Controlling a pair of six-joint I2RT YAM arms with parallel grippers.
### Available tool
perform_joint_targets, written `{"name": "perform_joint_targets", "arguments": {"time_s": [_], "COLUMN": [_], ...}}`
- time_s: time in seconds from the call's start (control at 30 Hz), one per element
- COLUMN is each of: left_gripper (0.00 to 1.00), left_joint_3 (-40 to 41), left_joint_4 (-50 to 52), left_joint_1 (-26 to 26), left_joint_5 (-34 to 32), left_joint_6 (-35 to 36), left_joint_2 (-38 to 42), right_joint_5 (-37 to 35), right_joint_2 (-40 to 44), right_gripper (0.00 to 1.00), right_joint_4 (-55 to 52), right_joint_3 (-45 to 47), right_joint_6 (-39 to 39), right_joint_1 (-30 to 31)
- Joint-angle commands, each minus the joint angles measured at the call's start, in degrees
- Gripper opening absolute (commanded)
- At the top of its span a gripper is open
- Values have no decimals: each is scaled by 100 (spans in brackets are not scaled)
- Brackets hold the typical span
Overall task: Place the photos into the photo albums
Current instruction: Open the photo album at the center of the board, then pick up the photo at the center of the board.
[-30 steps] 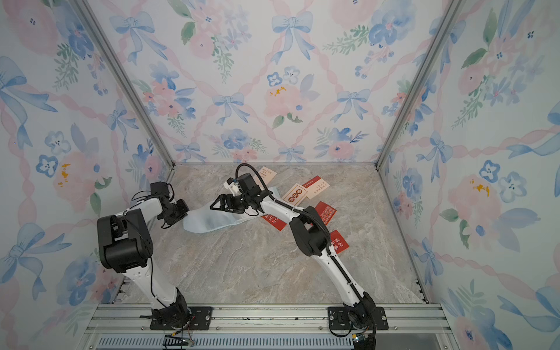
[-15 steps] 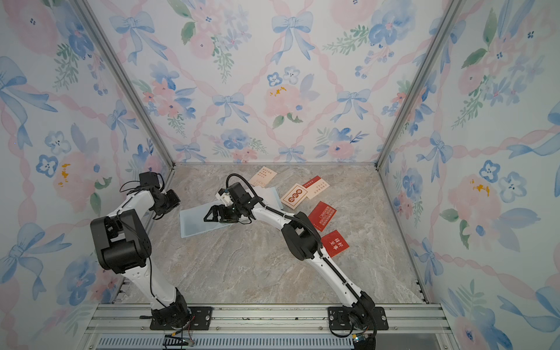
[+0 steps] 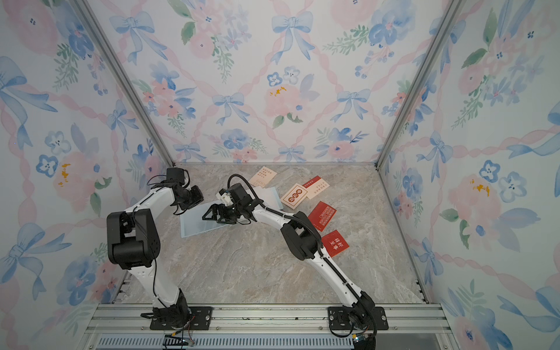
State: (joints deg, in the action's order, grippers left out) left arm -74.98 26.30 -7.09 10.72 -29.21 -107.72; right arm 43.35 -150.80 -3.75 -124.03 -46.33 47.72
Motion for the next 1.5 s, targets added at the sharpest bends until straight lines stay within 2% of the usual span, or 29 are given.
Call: {"name": "perform_joint_targets", "arguments": {"time_s": [0.0,0.1,0.23,0.43,0.6,0.97,1.17,1.27,1.47], "left_gripper": [22,22,22,22,23,24,24,24,26], "left_joint_3": [266,642,926,885,675,369,-188,-646,-1919], "left_joint_4": [-47,-311,-552,-578,-577,-574,-574,-580,-600], "left_joint_1": [-94,-177,-207,-97,78,277,856,1351,2285], "left_joint_5": [-249,-435,-446,-422,-403,-358,-369,-340,-112], "left_joint_6": [-108,-177,-183,-171,-183,-216,-235,-157,108], "left_joint_2": [16,309,609,874,1055,904,769,551,-536], "right_joint_5": [109,-163,-747,-1000,-1095,-1176,-1425,-1546,-1539], "right_joint_2": [909,1727,2667,3216,3372,3314,3373,3406,3452], "right_gripper": [99,99,99,99,99,99,99,98,99], "right_joint_4": [337,254,-418,-731,-790,-1035,-1332,-1323,-743], "right_joint_3": [750,1656,2538,3417,3763,3729,3807,3902,4391], "right_joint_6": [-55,280,1011,1513,1629,1744,1838,1719,1003], "right_joint_1": [-295,-743,-1529,-2536,-2881,-2999,-3171,-3233,-3403]}}
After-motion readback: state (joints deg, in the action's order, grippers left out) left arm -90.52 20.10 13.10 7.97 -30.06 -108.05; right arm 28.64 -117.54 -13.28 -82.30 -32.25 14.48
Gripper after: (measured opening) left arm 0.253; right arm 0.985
